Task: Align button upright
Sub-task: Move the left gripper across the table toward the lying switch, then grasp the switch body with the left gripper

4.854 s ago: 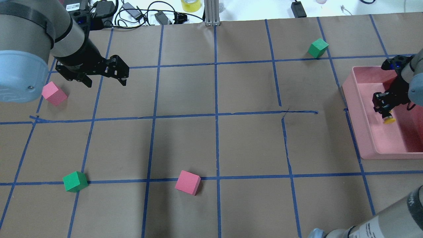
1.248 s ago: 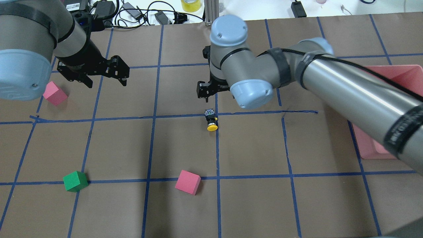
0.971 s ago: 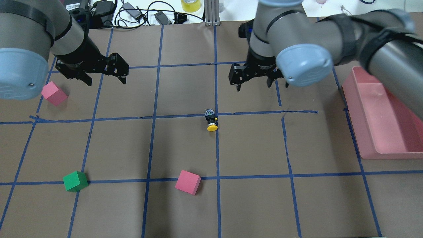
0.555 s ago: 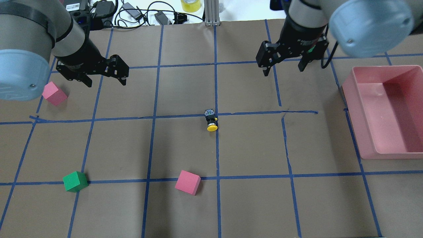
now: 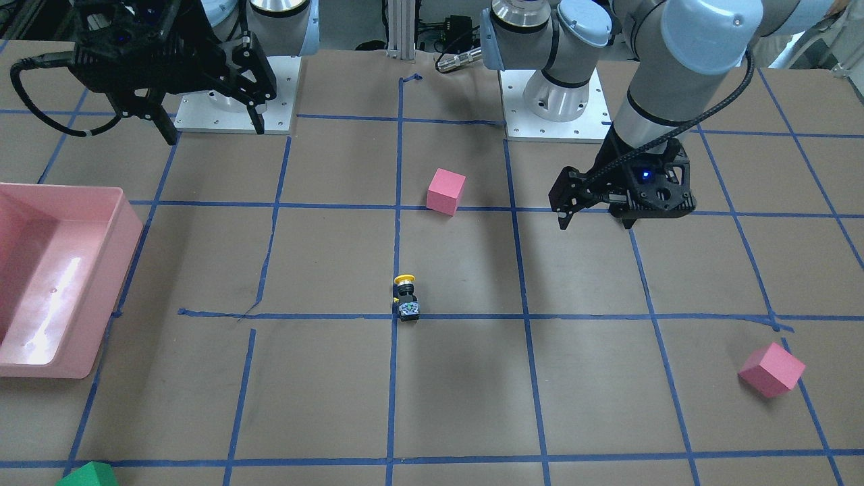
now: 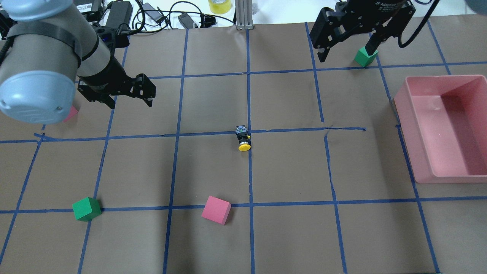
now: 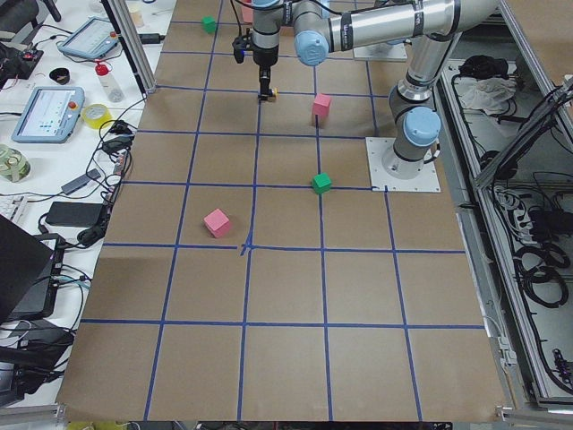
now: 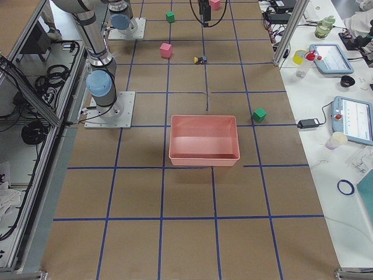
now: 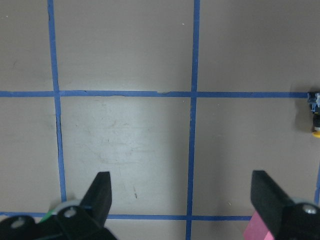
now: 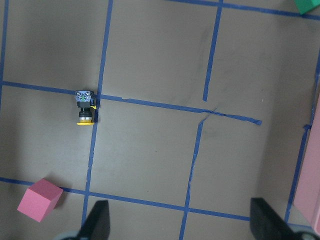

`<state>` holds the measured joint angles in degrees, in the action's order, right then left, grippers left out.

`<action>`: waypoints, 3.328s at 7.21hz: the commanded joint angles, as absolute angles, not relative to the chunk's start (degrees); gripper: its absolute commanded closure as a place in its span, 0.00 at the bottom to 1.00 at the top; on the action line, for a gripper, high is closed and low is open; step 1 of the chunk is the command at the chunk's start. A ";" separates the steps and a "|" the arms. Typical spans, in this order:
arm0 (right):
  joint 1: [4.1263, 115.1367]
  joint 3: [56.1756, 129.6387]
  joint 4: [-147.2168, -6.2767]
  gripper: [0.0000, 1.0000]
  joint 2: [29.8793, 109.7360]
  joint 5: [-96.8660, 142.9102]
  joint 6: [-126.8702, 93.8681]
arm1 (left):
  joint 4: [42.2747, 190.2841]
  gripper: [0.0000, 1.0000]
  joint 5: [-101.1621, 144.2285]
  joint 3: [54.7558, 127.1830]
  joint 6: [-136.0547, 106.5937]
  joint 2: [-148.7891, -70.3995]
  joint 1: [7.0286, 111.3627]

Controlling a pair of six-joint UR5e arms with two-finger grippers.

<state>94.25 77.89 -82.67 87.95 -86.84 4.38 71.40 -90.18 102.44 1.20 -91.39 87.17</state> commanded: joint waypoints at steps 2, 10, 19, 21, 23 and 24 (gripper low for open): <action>94.04 82.18 -83.84 0.00 87.89 -87.27 3.96 | 56.37 0.00 -90.18 108.10 -4.70 -93.77 95.17; 94.04 82.27 -85.61 0.00 88.24 -87.89 3.69 | 23.06 0.00 -95.19 117.95 -26.09 -107.74 111.52; 93.95 82.35 -85.61 0.00 88.95 -88.77 4.13 | 16.61 0.47 -94.22 116.10 -28.12 -117.25 114.08; 93.87 82.35 -85.43 0.00 89.03 -88.77 4.31 | 17.40 1.00 -93.96 115.93 -28.30 -117.25 114.08; 93.78 82.35 -85.43 0.00 88.95 -88.77 4.31 | 22.38 1.00 -90.36 113.23 -31.96 -116.90 114.00; 93.95 82.44 -85.52 0.00 88.95 -88.60 4.22 | 28.76 1.00 -90.35 109.11 -37.73 -116.46 113.73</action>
<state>93.85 82.38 -85.45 88.96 -88.73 4.29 22.80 -90.91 112.96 -32.27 -116.86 113.96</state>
